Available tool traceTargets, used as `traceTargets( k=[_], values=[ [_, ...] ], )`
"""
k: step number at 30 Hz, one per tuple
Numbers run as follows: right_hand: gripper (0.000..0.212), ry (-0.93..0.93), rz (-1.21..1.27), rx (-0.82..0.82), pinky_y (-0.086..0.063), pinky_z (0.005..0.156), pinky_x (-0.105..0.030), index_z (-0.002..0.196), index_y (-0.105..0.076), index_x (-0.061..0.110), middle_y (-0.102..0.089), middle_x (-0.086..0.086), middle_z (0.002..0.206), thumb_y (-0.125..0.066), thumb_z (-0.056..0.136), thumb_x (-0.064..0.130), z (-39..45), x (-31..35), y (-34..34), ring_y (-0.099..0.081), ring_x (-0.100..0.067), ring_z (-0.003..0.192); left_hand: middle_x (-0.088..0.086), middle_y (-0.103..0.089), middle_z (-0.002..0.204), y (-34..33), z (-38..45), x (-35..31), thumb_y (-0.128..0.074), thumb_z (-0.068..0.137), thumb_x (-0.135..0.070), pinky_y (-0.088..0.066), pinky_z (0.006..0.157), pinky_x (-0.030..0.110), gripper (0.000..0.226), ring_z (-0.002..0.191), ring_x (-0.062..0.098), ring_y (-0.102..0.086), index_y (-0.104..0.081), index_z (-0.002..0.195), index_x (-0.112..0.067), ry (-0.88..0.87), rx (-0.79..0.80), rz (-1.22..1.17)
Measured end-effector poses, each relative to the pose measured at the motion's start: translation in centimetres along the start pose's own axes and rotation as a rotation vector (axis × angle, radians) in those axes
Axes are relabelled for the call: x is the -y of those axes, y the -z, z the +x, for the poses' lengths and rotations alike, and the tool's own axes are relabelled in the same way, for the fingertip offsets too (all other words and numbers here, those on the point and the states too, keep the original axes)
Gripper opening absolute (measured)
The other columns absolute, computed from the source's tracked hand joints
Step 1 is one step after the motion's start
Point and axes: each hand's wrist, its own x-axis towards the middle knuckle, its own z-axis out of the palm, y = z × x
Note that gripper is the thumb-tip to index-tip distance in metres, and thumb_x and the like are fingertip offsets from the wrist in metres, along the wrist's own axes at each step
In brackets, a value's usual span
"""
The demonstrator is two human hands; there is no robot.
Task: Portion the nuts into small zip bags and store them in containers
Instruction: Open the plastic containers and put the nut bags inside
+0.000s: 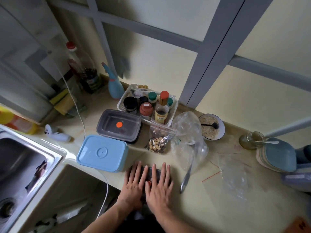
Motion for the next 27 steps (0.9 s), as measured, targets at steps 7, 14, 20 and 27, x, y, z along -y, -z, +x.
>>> traceTargets(
  k=[7, 14, 20, 27],
  values=[
    [0.078, 0.01, 0.008, 0.007, -0.04, 0.099, -0.055, 0.159, -0.028, 0.025, -0.016, -0.021, 0.166, -0.047, 0.088, 0.05, 0.3, 0.0, -0.2, -0.019, -0.038, 0.154, 0.03, -0.021, 0.159, -0.4, 0.4, 0.2, -0.058, 0.073, -0.041, -0.024, 0.112, 0.059, 0.102, 0.144, 0.048, -0.027, -0.013, 0.157, -0.005, 0.008, -0.008, -0.08],
    [0.078, 0.013, -0.018, 0.011, -0.04, 0.096, -0.057, 0.156, -0.037, 0.022, -0.024, -0.026, 0.162, -0.043, 0.084, 0.05, 0.7, 0.1, -0.5, -0.03, -0.042, 0.149, 0.024, 0.0, 0.164, -0.7, 1.0, 0.5, -0.004, 0.104, -0.042, -0.011, 0.115, 0.054, 0.065, 0.152, 0.041, 0.005, 0.0, 0.159, -0.007, 0.036, -0.001, -0.02],
    [0.078, 0.027, 0.003, -0.003, -0.042, 0.096, -0.056, 0.157, -0.035, 0.024, -0.025, -0.023, 0.163, -0.048, 0.084, 0.051, 0.6, 0.1, -0.3, -0.028, -0.039, 0.15, 0.028, -0.003, 0.162, 0.1, 0.4, 0.3, -0.046, 0.085, -0.058, -0.007, 0.116, 0.055, 0.1, 0.15, 0.045, 0.0, -0.002, 0.157, -0.003, -0.003, -0.022, 0.048],
    [0.07, 0.097, 0.106, -0.046, -0.05, 0.096, -0.049, 0.139, -0.055, 0.026, -0.05, -0.014, 0.146, -0.062, 0.075, 0.054, 1.5, -1.2, 1.0, -0.047, -0.034, 0.135, 0.036, -0.018, 0.157, 0.0, 0.4, 0.7, -0.081, 0.051, -0.03, -0.038, 0.108, 0.062, 0.131, 0.144, 0.05, -0.024, -0.009, 0.158, -0.003, -0.004, 0.06, 0.031]
  ],
)
